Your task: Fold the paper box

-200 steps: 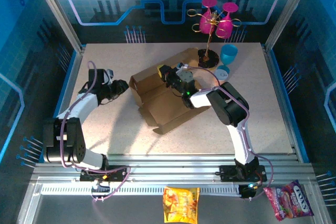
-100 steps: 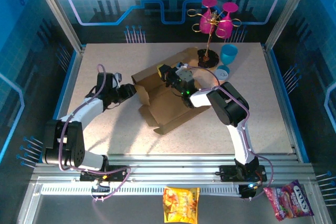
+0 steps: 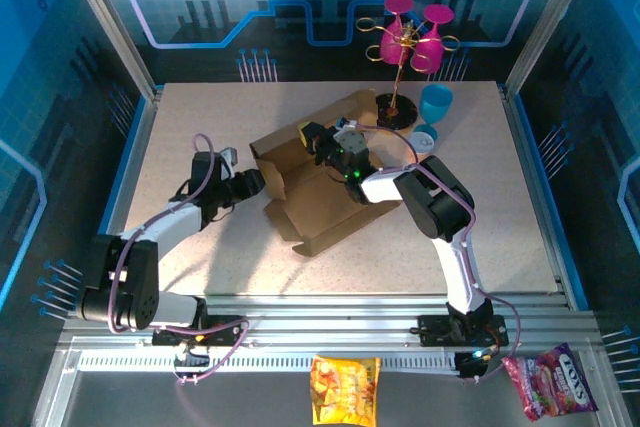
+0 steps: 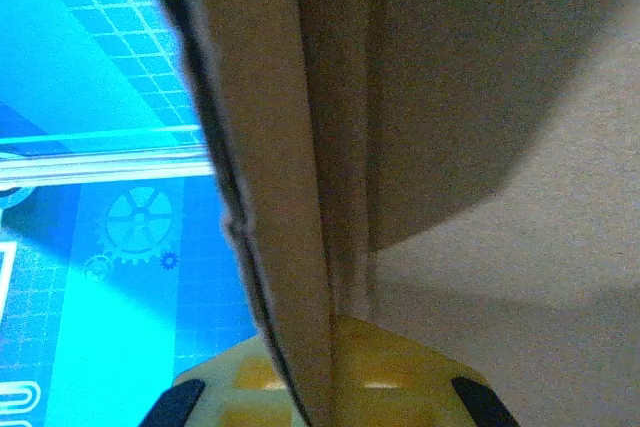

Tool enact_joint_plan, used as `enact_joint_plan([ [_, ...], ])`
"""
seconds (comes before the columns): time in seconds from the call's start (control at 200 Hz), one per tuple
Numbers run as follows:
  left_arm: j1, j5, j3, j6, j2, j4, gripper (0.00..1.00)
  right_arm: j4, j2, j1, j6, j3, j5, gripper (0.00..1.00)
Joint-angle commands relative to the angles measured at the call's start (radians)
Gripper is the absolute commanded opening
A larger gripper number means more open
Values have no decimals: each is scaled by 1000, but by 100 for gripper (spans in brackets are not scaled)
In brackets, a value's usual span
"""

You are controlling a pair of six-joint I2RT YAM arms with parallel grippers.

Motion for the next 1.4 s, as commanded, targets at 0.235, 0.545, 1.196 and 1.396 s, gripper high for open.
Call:
enact_joint_plan([
  [0.235,-104,-161,-93,92,13,270,50,-33,-19,6,14,27,12,0],
  [0.545,-148,-281,-80,112,89,329,49,-27,-24,7,27,21,15,0],
  [1.196,-245,-550,53,110,187,227,54,25,-37,6,77,-24,32,0],
  [1.396,-250,-592,117,101,236,172,52,10,-42,8,85,-21,27,0],
])
